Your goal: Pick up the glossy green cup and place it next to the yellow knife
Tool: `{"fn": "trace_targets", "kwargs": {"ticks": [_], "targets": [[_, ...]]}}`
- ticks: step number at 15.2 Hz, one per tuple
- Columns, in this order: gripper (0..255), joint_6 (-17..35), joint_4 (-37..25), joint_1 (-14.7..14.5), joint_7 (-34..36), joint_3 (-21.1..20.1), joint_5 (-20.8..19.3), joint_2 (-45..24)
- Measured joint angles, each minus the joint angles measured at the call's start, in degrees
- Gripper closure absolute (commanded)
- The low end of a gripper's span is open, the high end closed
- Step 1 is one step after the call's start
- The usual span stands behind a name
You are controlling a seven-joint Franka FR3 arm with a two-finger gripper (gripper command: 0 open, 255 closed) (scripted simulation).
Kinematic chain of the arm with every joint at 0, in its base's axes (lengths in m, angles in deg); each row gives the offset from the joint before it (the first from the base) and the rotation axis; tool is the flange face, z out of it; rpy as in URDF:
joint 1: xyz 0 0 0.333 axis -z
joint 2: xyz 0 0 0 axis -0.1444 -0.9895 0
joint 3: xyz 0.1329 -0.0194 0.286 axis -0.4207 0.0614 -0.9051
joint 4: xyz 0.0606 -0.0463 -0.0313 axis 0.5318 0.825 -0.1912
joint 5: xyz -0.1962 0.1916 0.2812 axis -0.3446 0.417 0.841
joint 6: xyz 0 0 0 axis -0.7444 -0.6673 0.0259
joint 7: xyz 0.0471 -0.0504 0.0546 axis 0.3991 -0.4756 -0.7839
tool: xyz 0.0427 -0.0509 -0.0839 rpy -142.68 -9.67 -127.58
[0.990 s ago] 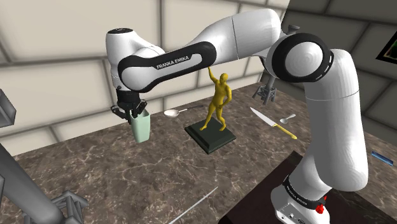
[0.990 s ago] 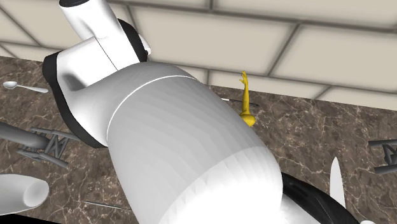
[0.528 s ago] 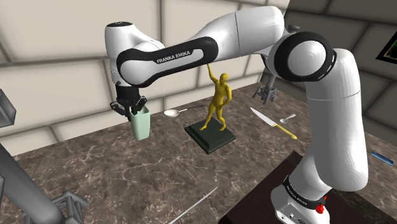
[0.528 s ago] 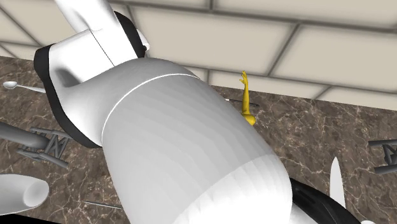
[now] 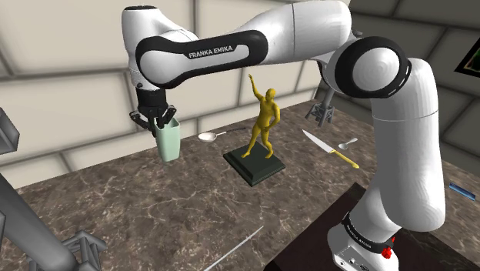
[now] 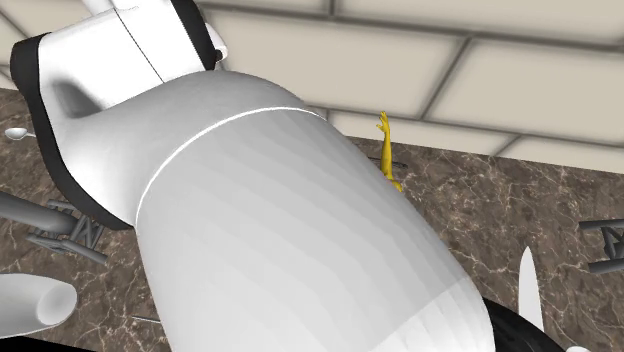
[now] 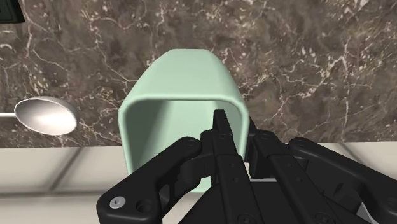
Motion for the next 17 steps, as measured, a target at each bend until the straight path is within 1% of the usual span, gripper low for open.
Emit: {"fn": "trace_targets", "kwargs": {"ticks": [5, 7, 17], "targets": [[255, -3.8, -3.9, -0.5, -0.4, -0.2, 0.2, 0.1], [255, -5.0, -4.3, -0.3, -0.6, -0.3, 0.5, 0.8], [255, -13.1, -13.5, -1.6, -1.5, -0.3, 0.5, -0.1]]}}
